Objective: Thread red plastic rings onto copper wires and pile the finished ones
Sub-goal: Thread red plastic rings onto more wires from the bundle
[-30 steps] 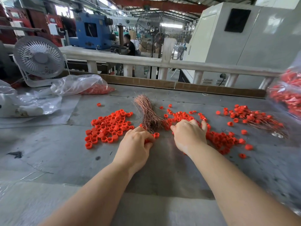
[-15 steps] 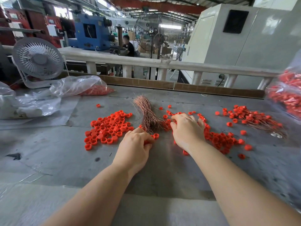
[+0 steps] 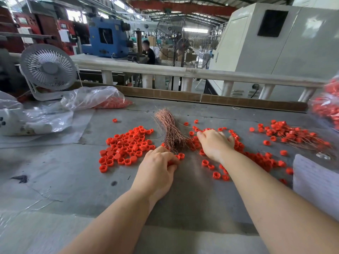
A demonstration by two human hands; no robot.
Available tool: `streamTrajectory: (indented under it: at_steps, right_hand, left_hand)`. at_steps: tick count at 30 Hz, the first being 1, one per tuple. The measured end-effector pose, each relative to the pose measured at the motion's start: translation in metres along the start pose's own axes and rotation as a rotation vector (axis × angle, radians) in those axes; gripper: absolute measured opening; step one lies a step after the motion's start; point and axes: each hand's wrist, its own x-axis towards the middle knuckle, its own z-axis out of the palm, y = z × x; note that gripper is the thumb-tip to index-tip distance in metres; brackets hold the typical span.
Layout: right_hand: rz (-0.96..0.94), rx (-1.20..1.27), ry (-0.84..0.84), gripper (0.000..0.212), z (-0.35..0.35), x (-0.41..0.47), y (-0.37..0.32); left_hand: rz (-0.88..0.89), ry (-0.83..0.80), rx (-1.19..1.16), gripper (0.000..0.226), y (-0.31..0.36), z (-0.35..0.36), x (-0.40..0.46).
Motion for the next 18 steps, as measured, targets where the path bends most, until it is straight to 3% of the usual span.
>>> streamTrajectory:
  at_steps: [6,13,18]
  right_hand:
    - [-0.049,-0.056,0.145,0.017,-0.002,-0.008,0.003]
    - [-0.006,-0.115,0.282,0.011,0.002,-0.017,0.001]
    - [0.047,-0.11,0.277,0.008,0.0,-0.021,-0.003]
  left_hand:
    - [0.005,0.006,0.008,0.017,-0.001,0.0,0.0]
    - [0.011,0.008,0.015,0.017,-0.001,0.0,0.0]
    - [0.016,0.018,0.013,0.016,0.0,0.0,0.0]
